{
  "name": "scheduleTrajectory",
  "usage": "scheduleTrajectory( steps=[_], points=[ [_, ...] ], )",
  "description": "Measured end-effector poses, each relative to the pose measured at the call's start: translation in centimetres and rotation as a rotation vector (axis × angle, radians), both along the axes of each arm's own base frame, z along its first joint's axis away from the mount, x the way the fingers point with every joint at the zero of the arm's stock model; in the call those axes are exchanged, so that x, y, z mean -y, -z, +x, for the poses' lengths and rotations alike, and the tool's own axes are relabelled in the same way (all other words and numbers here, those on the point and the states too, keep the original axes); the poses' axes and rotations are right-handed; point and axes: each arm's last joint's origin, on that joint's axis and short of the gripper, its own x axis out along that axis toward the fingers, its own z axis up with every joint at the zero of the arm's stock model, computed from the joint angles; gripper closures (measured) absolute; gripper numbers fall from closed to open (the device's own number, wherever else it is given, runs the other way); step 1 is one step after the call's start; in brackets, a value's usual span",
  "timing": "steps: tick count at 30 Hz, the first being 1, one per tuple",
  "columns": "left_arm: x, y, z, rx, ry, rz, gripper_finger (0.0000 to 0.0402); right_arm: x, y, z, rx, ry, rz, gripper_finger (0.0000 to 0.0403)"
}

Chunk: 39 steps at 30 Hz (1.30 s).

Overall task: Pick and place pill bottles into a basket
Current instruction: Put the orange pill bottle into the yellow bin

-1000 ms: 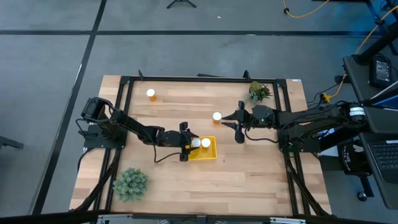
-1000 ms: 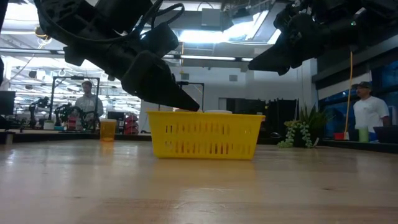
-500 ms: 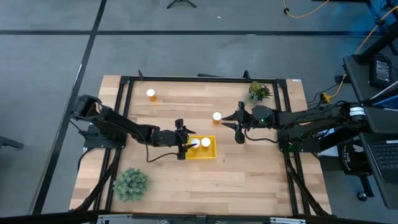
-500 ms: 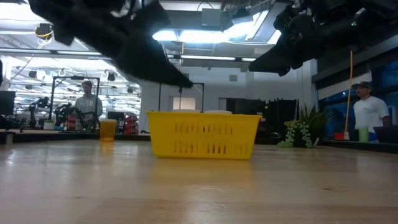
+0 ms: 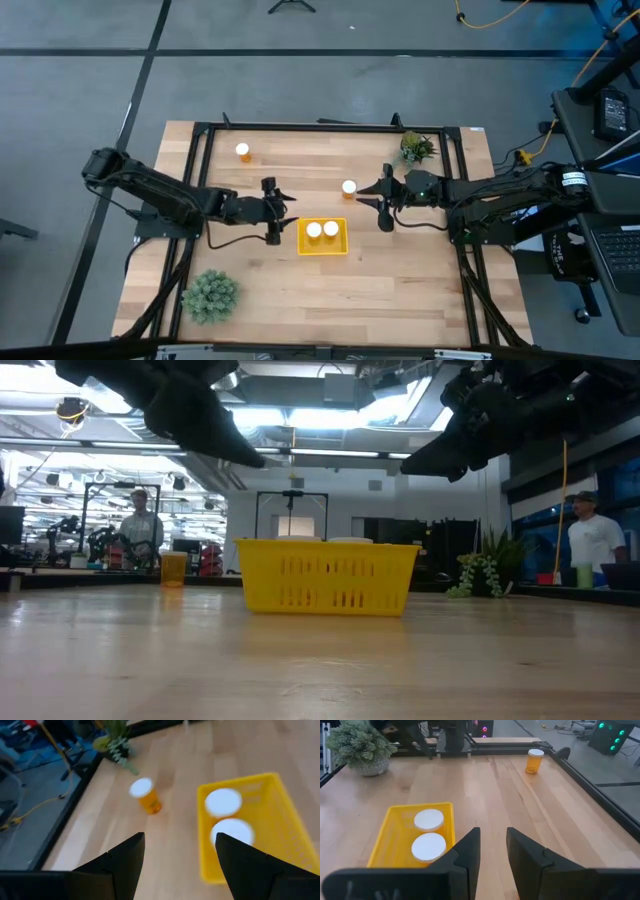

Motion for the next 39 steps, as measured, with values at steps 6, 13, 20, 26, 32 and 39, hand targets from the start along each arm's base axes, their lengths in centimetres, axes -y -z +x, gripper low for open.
scheduleTrajectory(
  steps=[6,13,20,26,32,39],
  points=[
    [-1.6,0.7,-2.0,-0.01,-0.16,-0.039,0.0162,0.0,0.1,0.0,-0.011,0.0,0.001,0.0304],
    [-3.1,3.8,-5.8,0.045,-0.401,-0.085,0.0162,0.0,0.3,-0.1,-0.037,0.0,0.002,0.0304],
    [-3.8,5.7,-8.7,0.158,-0.585,-0.106,0.0162,0.1,0.3,-0.1,-0.034,0.042,0.024,0.0304],
    [-4.1,6.5,-9.7,0.217,-0.695,-0.076,0.0162,1.5,0.8,-0.5,-0.081,0.213,0.003,0.0304],
    [-4.4,6.7,-10.1,0.254,-0.779,-0.01,0.0162,1.6,0.9,-0.6,-0.088,0.216,-0.002,0.0304],
    [-4.5,6.8,-10.2,0.346,-0.845,-0.125,0.0162,2.2,2.6,-1.6,-0.023,0.229,-0.052,0.0304]
  ],
)
